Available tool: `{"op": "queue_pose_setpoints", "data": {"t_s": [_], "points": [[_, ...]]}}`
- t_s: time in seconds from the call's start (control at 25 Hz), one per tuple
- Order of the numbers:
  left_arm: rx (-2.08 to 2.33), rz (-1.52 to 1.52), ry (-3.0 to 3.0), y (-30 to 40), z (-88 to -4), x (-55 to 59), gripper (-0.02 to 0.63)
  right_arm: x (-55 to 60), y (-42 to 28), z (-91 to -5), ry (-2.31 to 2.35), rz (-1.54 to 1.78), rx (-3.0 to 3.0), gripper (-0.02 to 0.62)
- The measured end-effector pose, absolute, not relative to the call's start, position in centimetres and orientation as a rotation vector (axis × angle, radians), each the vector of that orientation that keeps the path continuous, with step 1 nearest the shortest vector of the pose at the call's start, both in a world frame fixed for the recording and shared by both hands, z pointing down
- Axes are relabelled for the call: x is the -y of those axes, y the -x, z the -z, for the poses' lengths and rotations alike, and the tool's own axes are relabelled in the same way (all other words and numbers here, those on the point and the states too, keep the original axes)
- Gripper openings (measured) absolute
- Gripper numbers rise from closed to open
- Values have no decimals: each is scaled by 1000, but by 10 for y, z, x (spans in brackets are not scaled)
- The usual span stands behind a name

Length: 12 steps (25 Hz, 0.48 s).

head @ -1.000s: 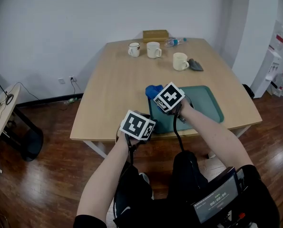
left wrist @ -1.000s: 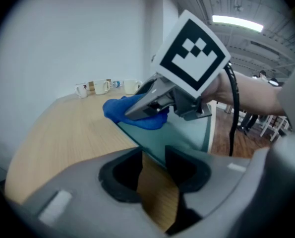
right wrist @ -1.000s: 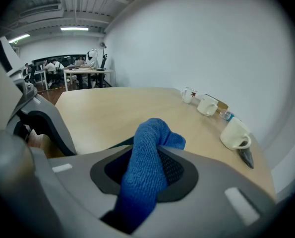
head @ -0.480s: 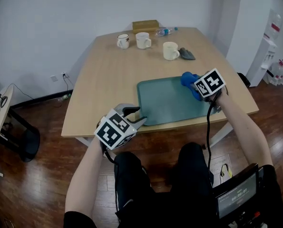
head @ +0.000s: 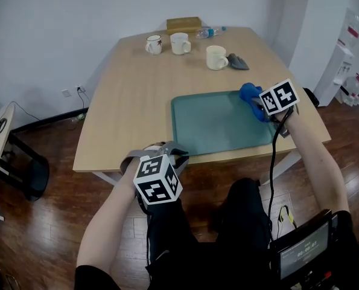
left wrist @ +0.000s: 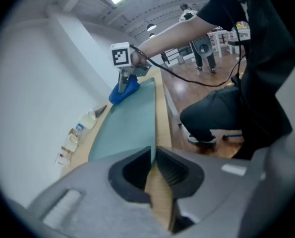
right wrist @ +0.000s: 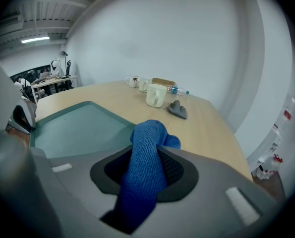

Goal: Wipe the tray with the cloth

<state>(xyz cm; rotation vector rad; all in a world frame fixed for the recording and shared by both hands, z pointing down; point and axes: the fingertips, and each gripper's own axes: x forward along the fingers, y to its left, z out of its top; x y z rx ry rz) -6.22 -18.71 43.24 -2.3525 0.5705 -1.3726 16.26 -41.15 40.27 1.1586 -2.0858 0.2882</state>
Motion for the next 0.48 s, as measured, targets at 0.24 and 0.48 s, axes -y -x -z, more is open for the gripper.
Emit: {"op": "queue_pose_setpoints", "data": {"t_s": [0.24,0.48], "points": [[-562,1267,2380,61,-434,188,32,425,-131,-417,-1204,-194,1974,121],[-560,1238,2415,61,-435,188,31,402,-20,-420,-1005,-58,2048,121]]}}
